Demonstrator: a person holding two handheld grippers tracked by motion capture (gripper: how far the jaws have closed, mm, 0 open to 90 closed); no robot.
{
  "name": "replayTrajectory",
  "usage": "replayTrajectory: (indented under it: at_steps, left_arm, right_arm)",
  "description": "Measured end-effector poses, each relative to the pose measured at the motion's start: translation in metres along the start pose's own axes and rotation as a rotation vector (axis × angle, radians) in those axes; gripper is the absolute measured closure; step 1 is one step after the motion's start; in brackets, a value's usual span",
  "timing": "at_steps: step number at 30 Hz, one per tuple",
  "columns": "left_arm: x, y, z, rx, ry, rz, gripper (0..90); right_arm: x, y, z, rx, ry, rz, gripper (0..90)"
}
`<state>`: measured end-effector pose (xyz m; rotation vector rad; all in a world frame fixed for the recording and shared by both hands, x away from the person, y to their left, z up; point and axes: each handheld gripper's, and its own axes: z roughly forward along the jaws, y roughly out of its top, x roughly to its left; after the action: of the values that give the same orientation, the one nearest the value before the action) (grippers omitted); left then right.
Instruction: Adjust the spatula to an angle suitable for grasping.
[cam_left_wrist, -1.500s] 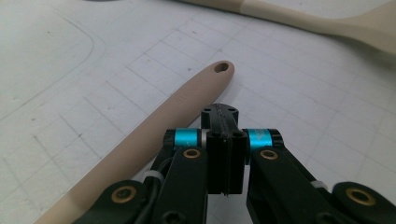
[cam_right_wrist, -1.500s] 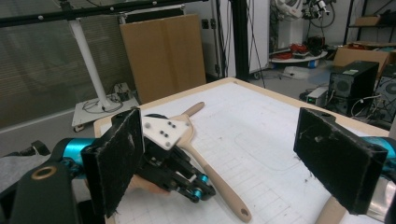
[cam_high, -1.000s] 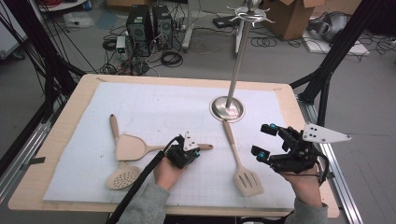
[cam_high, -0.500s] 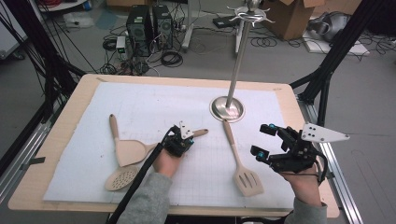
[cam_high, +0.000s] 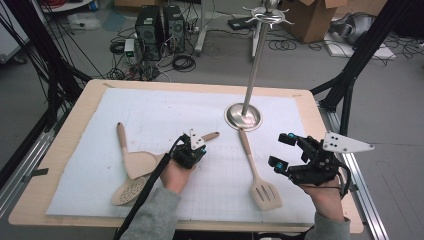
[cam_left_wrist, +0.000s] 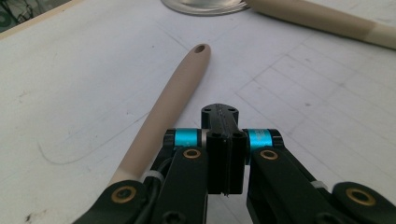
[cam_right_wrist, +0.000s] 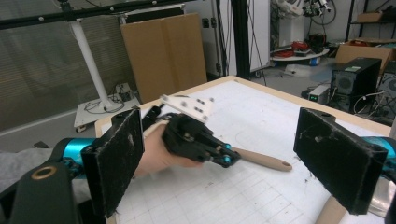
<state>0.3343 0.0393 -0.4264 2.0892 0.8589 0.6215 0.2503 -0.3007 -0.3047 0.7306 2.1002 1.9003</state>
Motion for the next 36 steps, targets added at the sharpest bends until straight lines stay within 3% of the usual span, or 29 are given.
replayTrajectory:
  at_steps: [5,15,24,27,30,36]
  left_arm:
    - [0.012,0.0,-0.019,0.009,0.013,0.014,89.5]
    - [0.035,0.004,-0.057,-0.024,0.011,-0.044,89.5]
    - [0.045,0.001,-0.112,-0.097,-0.026,-0.101,89.5]
    - [0.051,-0.002,-0.132,-0.147,-0.031,-0.115,89.6]
    - [0.06,-0.006,-0.152,-0.172,-0.03,-0.122,89.5]
    - [0.083,-0.017,-0.173,-0.184,-0.016,-0.122,89.6]
  right_arm:
    - [0.002,0.001,0.0,0.0,-0.001,-0.01,14.9]
    - [0.0,0.0,0.002,0.008,0.003,-0.002,14.8]
    - [0.001,0.0,0.004,0.013,0.003,-0.005,14.9]
    - [0.001,-0.001,0.006,0.019,0.003,-0.002,14.8]
    - [0.001,-0.001,0.008,0.023,0.002,-0.006,14.9]
    - [0.001,-0.001,0.009,0.03,0.0,-0.001,14.8]
